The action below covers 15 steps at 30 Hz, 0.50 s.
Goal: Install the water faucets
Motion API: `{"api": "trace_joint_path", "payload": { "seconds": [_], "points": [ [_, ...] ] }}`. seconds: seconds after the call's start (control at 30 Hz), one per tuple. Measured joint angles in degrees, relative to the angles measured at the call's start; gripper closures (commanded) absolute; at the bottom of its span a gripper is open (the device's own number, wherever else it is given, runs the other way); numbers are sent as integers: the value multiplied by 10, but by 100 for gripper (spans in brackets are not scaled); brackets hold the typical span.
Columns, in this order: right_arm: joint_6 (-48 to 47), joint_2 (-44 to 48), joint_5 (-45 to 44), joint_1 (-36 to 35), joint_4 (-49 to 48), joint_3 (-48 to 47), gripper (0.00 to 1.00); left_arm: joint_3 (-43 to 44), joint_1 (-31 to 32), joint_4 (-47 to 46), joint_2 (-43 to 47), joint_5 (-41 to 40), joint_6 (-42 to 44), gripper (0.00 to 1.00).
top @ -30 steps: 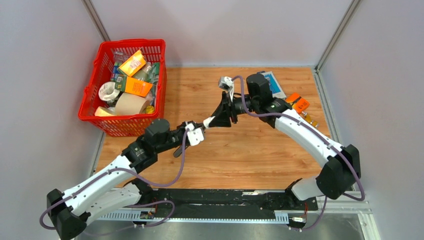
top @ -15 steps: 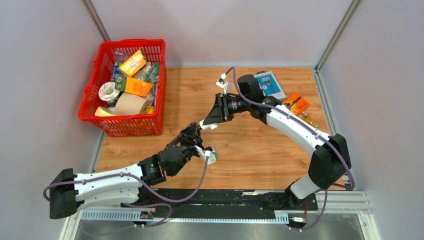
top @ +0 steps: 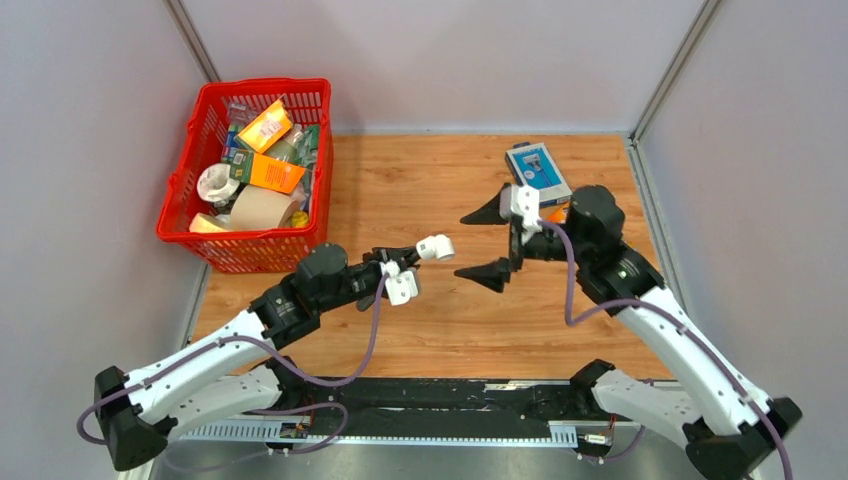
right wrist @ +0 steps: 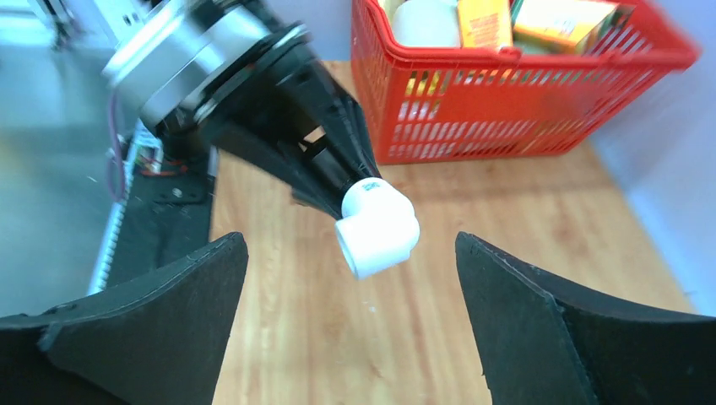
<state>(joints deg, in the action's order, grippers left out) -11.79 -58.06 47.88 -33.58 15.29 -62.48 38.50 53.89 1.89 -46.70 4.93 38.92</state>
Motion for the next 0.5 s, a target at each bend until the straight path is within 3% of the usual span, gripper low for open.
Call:
{"api": "trace_joint_path", "payload": {
  "seconds": [0.13,0.27,0.5],
  "points": [
    [-120,82,3,0,0,56,0,59,-81,57,-42,162,-66,100],
    [-208,93,19,0,16,67,0,111,-152,82,-93,331,-130,100],
    [-303,47,31,-9,37,73,6,144,-172,111,-137,493,-178,100]
  ]
}}
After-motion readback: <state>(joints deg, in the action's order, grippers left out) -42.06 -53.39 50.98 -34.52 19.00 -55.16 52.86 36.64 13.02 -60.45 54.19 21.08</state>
